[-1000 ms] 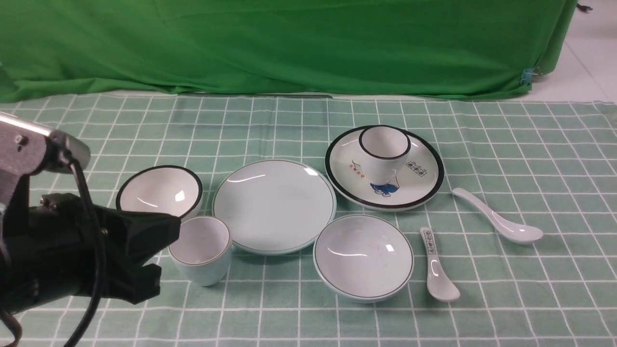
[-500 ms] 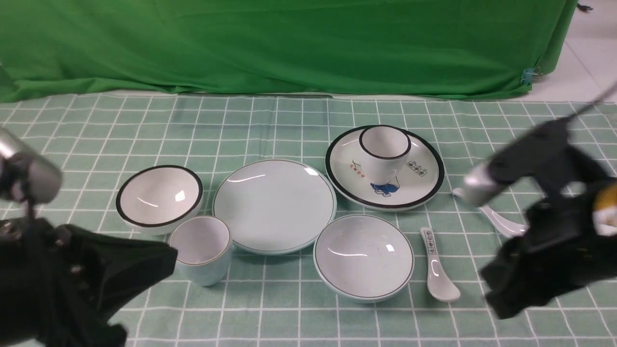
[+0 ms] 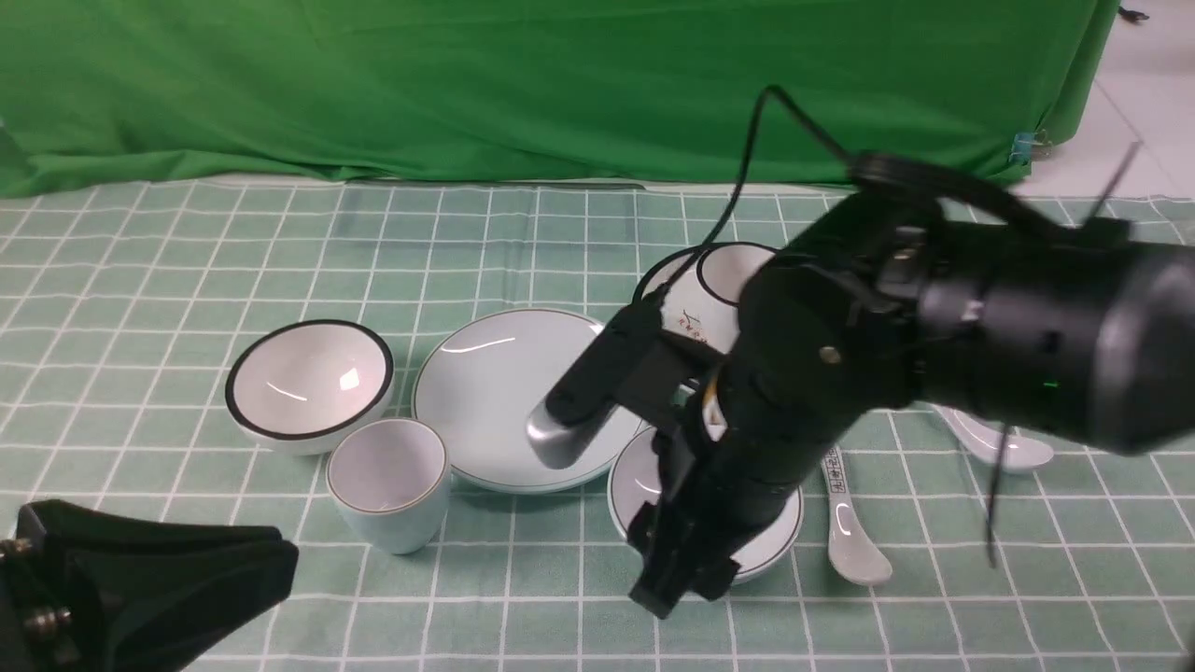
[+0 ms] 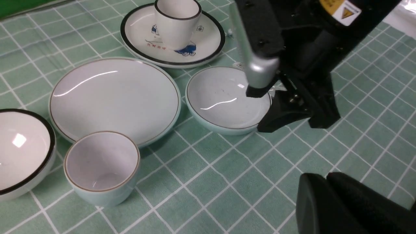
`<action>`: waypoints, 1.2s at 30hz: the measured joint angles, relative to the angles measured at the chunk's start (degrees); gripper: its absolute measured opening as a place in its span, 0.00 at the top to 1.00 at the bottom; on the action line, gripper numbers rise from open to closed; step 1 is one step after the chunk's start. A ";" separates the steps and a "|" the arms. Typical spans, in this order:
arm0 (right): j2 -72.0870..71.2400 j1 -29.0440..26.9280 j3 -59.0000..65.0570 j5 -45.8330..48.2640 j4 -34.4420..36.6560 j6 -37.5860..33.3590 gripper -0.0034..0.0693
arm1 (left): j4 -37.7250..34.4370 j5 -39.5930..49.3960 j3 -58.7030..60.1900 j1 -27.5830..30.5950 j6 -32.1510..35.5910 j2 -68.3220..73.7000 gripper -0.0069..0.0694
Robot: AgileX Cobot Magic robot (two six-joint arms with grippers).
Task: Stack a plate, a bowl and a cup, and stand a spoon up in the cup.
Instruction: Use the right arm to grab a blue rice bowl, then use the right arm to put the blue rice bowl into the blue large plate in the middle
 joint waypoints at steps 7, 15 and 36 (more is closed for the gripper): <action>6.67 0.00 -0.30 -4.41 -0.46 -1.63 0.29 | 0.83 0.14 0.00 0.00 0.00 0.00 0.89; 10.25 0.00 -0.30 -8.06 -3.54 -2.29 0.49 | 1.35 0.18 0.00 0.00 0.00 0.00 0.89; 11.58 2.23 -21.67 -4.84 -3.97 -5.43 0.83 | 3.44 -0.40 0.00 0.00 0.00 0.00 0.89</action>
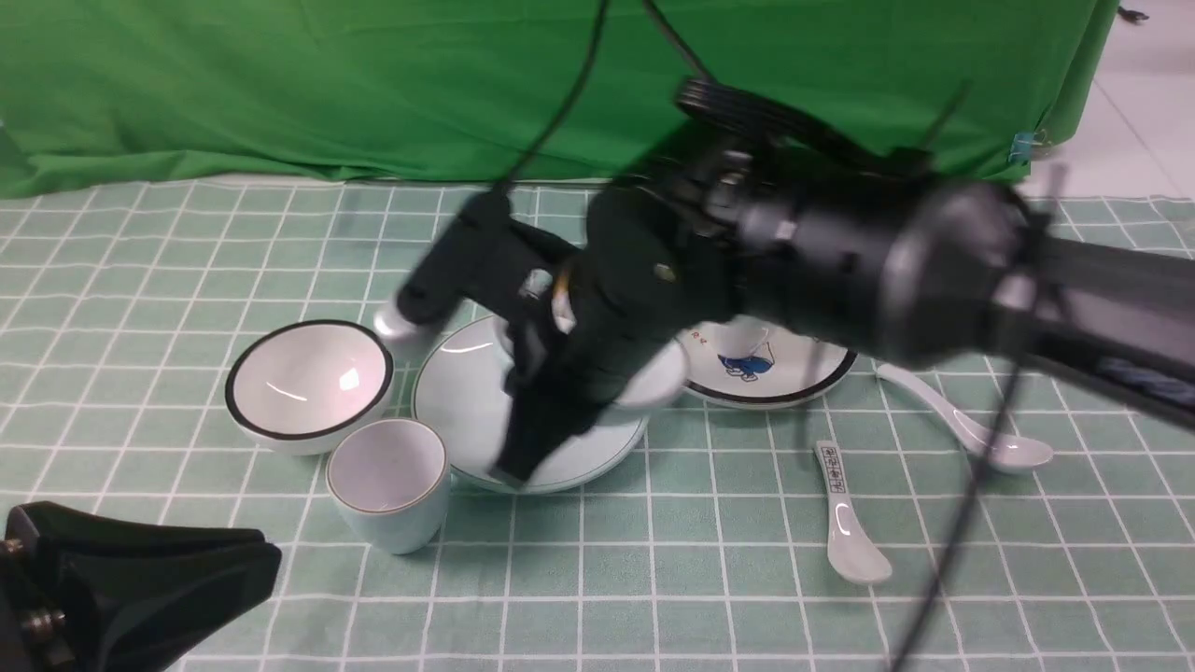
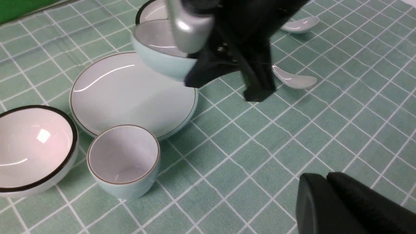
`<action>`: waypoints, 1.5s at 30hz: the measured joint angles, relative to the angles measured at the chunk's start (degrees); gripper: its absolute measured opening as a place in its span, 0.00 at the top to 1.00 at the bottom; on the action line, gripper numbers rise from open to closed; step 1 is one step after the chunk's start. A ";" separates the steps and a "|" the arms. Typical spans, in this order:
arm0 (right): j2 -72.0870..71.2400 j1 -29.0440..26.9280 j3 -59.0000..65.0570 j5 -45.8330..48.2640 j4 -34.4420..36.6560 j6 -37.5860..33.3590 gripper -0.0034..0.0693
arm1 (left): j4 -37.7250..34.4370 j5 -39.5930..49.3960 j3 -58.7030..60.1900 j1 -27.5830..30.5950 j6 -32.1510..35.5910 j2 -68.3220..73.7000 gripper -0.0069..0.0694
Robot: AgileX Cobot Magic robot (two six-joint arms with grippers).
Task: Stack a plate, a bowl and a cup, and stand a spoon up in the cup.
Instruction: Use the right arm to put the blue rice bowl into the blue large plate in the middle, then use the left arm to grab a blue teacup
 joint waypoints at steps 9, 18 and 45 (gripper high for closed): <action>15.48 -1.00 -14.72 3.26 -0.36 -1.50 0.83 | 0.00 -0.29 0.00 0.00 -0.11 0.00 0.89; 16.89 -1.57 -16.18 3.70 -1.55 -1.35 0.78 | 0.04 -0.31 0.00 0.00 -0.15 0.00 0.89; -11.89 -5.43 -12.53 25.98 -2.10 1.35 0.90 | 4.74 7.55 -11.13 -0.02 -3.01 30.05 0.90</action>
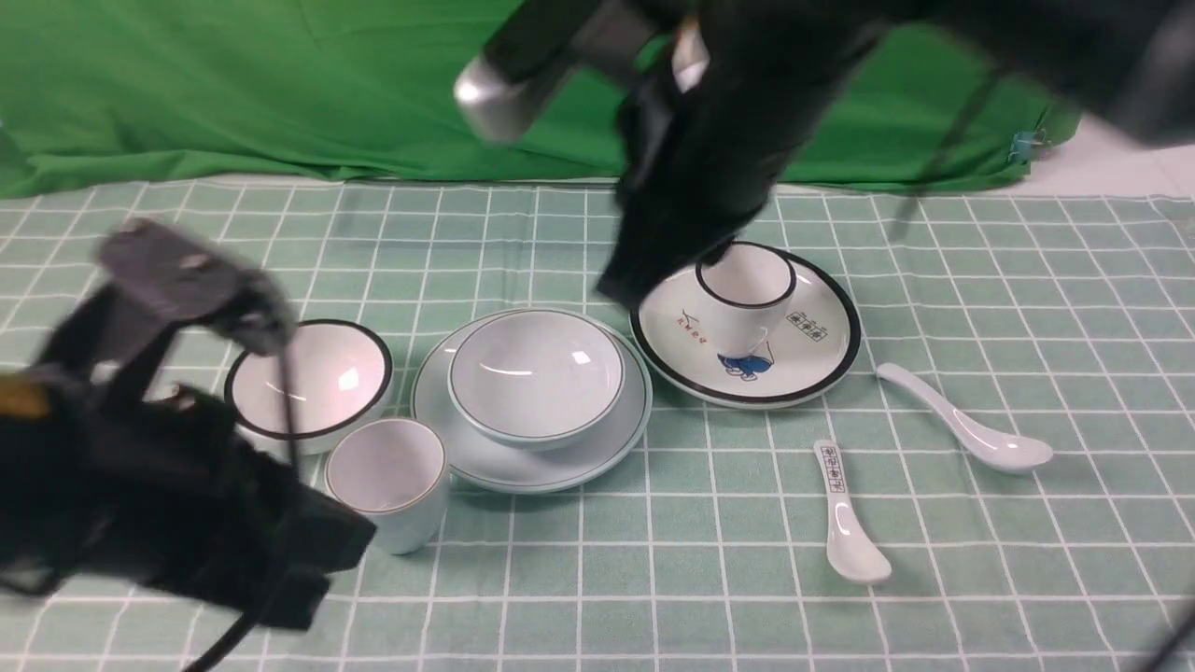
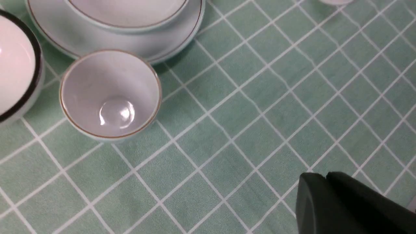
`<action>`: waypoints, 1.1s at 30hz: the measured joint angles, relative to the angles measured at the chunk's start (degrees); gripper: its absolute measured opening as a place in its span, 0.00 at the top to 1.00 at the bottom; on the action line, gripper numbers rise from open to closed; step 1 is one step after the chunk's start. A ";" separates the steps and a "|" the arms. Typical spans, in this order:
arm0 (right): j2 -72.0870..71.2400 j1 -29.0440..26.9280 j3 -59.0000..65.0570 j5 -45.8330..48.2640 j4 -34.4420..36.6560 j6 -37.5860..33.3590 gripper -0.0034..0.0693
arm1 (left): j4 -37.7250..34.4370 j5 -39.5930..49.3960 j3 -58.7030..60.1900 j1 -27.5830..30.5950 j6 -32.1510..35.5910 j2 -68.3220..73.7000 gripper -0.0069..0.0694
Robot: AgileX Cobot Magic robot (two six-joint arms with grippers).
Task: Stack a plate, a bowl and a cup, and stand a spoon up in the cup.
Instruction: Use the left arm to grab a blue teacup
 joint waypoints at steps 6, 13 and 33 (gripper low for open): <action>-14.49 -3.35 14.65 -0.22 -0.33 4.20 0.92 | 3.03 1.95 -7.64 -0.11 -0.31 13.76 0.90; -28.47 -3.58 33.65 -5.82 -0.17 5.06 0.92 | 8.44 5.20 -17.84 -0.11 -0.31 26.06 0.83; -36.64 -3.58 51.24 -11.85 -0.17 5.11 0.92 | 10.99 1.95 -20.39 -0.68 -0.31 40.95 0.59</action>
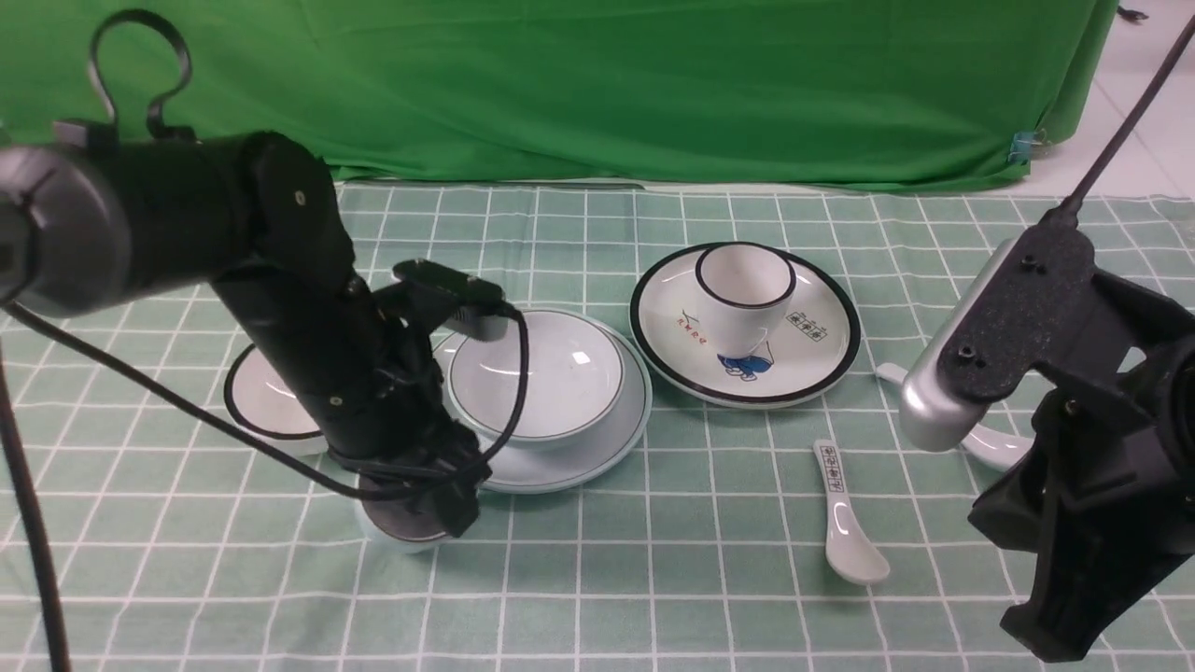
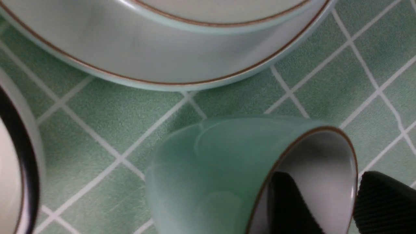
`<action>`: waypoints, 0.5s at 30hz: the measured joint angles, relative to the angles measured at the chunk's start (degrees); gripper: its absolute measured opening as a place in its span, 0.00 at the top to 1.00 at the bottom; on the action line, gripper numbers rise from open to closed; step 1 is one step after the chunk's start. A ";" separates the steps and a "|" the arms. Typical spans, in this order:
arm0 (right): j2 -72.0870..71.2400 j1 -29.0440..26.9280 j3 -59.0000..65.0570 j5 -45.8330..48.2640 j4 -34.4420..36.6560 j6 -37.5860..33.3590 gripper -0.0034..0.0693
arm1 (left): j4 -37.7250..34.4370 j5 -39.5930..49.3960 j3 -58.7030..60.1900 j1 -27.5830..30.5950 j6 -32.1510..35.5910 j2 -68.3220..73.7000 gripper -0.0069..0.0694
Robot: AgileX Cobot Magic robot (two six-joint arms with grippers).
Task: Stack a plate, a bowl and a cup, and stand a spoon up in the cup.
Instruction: Use the left arm to grab a blue teacup
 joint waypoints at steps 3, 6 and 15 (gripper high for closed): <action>0.00 0.00 0.00 -0.07 0.00 0.00 0.92 | 2.06 -0.94 0.00 0.23 0.20 0.31 0.68; 0.00 0.00 0.00 -0.23 0.00 0.00 0.92 | 2.44 -1.71 0.00 0.30 0.20 -0.05 0.74; 0.00 0.00 0.01 -0.23 0.00 0.00 0.92 | 4.99 -2.90 0.00 0.24 0.25 -1.34 0.62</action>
